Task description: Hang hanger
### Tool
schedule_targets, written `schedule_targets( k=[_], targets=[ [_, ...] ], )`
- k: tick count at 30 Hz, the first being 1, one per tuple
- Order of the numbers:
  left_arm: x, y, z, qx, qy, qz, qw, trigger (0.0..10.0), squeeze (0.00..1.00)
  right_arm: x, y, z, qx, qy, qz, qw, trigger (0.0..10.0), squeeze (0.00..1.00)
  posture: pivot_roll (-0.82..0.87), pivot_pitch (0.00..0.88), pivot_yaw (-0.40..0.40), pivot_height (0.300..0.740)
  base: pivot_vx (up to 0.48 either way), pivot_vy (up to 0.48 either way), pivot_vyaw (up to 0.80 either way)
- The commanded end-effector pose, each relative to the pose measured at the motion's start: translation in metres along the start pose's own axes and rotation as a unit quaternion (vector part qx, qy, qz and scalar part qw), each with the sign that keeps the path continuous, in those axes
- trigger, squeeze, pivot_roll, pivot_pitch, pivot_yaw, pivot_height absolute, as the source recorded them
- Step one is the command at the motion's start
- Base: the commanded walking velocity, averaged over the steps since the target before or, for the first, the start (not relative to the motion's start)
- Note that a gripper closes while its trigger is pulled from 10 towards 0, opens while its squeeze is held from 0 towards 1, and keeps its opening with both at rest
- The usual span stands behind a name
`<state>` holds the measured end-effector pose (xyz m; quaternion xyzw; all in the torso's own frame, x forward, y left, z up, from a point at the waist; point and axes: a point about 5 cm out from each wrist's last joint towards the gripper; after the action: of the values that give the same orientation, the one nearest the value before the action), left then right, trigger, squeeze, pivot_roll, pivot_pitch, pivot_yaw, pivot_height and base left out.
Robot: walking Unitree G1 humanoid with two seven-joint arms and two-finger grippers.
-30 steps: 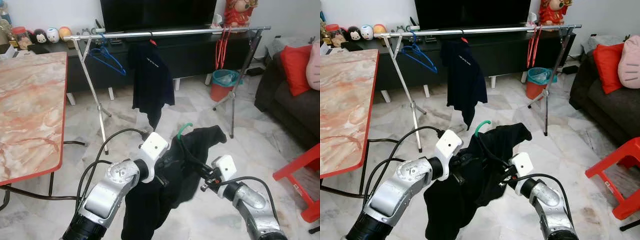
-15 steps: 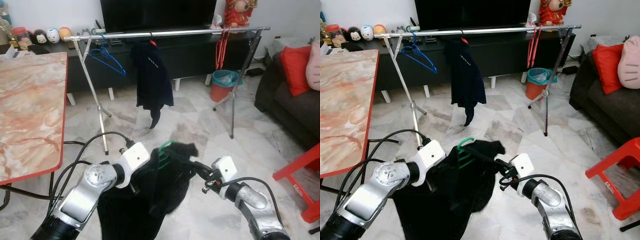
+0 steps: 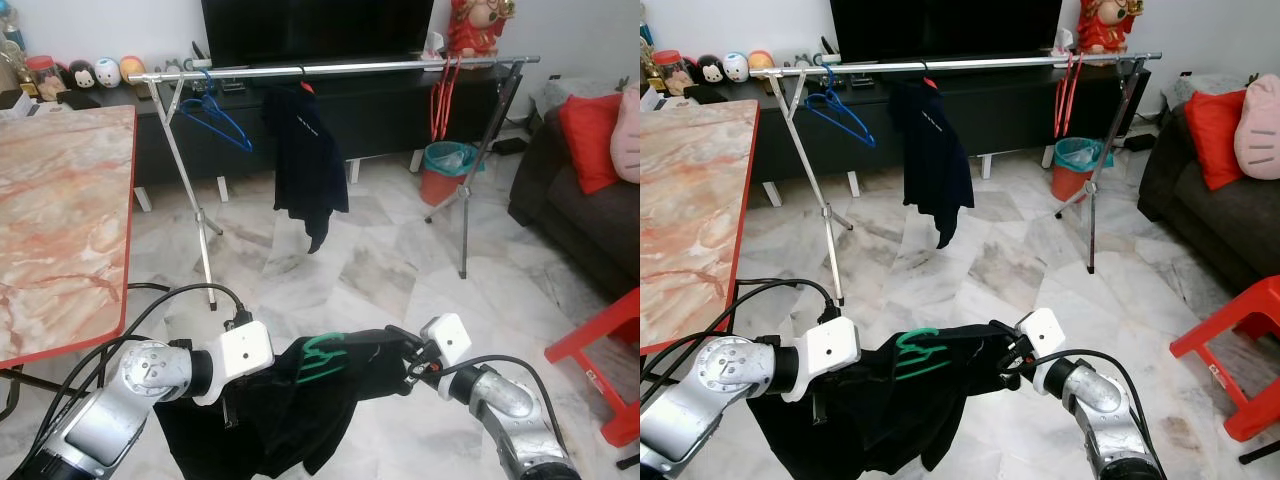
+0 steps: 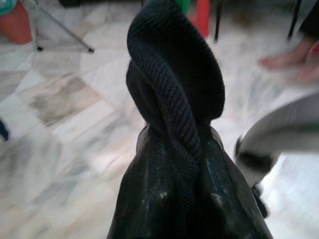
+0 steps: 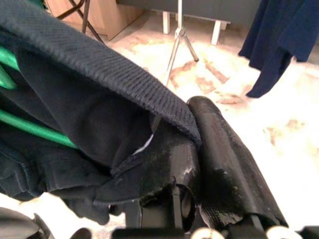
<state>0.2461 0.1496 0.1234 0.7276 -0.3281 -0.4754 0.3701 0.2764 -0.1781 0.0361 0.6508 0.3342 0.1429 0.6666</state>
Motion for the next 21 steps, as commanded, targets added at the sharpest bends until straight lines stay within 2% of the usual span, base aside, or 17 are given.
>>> schedule_targets(
  k=[1,8,10,11,12,13,16,21],
  targets=[
    [-0.009,0.019,-0.005,0.012,-0.002,0.060,0.998,10.0,0.00,-0.002,0.002,0.005,-0.005,-0.006,-0.006,1.000,0.0,0.00,-0.01,0.000,-0.056,0.740,0.000,0.000,0.00],
    [-0.027,0.012,0.002,0.007,-0.062,0.057,0.996,10.0,0.00,-0.004,0.000,0.005,-0.005,0.002,-0.012,1.000,0.0,0.00,-0.01,0.000,-0.054,0.740,0.000,0.000,0.00],
    [-0.033,-0.004,0.007,0.036,-0.097,-0.025,0.994,10.0,0.00,-0.004,0.000,0.005,-0.009,0.008,-0.016,1.000,0.0,0.00,-0.01,0.000,-0.055,0.740,0.000,0.000,0.00],
    [-0.033,-0.004,0.007,0.036,-0.097,-0.025,0.994,10.0,0.00,-0.004,0.000,0.005,-0.009,0.008,-0.016,1.000,0.0,0.00,-0.01,0.000,-0.055,0.740,0.000,0.000,0.00],
    [-0.035,-0.012,0.007,0.041,-0.103,-0.063,0.992,10.0,0.00,-0.004,0.000,0.005,-0.010,0.009,-0.017,1.000,0.0,0.00,-0.01,0.000,-0.054,0.740,0.000,0.000,0.00],
    [-0.036,-0.014,0.007,0.046,-0.108,-0.072,0.990,10.0,0.00,-0.005,0.000,0.006,-0.012,0.009,-0.020,1.000,0.0,0.00,-0.01,0.000,-0.054,0.740,0.000,0.000,0.00],
    [-0.041,-0.011,0.006,0.043,-0.114,-0.059,0.991,10.0,0.00,-0.005,0.000,0.007,-0.019,0.013,-0.025,0.999,0.0,0.00,-0.01,0.000,-0.055,0.740,0.000,0.000,0.00],
    [-0.054,-0.011,-0.003,0.057,-0.106,-0.073,0.990,10.0,0.00,-0.006,-0.001,0.006,-0.021,0.031,-0.035,0.999,0.0,0.00,0.00,0.000,-0.055,0.740,0.000,0.000,0.00]
  ],
)
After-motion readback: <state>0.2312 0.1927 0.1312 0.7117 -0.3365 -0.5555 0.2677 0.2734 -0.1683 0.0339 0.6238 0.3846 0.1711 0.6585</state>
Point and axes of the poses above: a point about 5 cm out from each wrist's last joint towards the gripper, its own x axis pointing out of the wrist towards the gripper, its own y axis along the axis of the wrist's last joint, z = x × y, and after that the axes turned 5 degrees about x, right-handed
